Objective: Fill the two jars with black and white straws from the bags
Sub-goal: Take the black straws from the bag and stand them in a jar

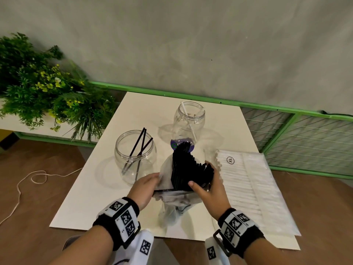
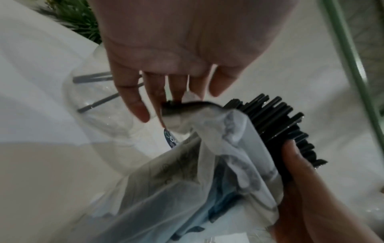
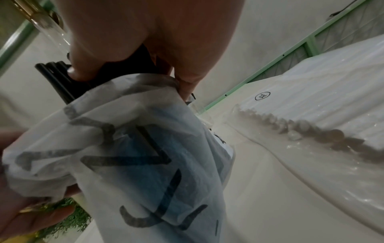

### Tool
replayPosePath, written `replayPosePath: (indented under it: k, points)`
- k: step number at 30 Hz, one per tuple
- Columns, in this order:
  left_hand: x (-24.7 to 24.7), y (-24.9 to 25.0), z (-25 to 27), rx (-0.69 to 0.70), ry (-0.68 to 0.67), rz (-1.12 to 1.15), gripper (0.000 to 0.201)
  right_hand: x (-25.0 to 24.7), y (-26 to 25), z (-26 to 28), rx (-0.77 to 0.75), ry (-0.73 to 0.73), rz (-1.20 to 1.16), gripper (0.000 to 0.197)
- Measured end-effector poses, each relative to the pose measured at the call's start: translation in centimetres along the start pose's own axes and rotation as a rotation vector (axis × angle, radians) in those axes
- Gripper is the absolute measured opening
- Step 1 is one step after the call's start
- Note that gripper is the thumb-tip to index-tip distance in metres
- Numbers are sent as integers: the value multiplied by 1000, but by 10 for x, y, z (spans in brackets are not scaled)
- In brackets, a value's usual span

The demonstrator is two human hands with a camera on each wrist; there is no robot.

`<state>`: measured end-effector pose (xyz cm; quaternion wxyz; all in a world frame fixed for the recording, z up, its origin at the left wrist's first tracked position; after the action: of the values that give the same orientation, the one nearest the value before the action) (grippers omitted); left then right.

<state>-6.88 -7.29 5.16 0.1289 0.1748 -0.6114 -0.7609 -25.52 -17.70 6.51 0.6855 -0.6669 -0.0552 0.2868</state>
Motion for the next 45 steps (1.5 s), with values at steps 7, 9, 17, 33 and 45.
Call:
replayPosePath:
  k: [7,9,17,33,45]
  points:
    - [26,7,3,154,-246,-580,65,10,7,1,-95,-124,175,111]
    - [28,-5,-8,148,-238,-775,51,10,7,-3,-115,-195,320,123]
    - [33,-28,-19,81,-274,-663,26,0,39,-36,111,-346,528,121]
    - [-58,-30,50,-43,-43,71,41,95,0,15,140,-724,296,49]
    - [-206,-13,75,60,-76,-86,69,231,-65,-3,-29,-686,307,71]
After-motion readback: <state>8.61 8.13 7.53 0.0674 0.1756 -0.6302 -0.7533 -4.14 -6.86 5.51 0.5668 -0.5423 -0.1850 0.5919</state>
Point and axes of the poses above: each hand's wrist, its own z-axis away from the middle knuckle, its own x-axis out of the palm, y = z × x, the point moved 6 cm from there along -z, towards the middle knuckle, and after that the axes turned 8 degrees about x, right-handed, at the moved point
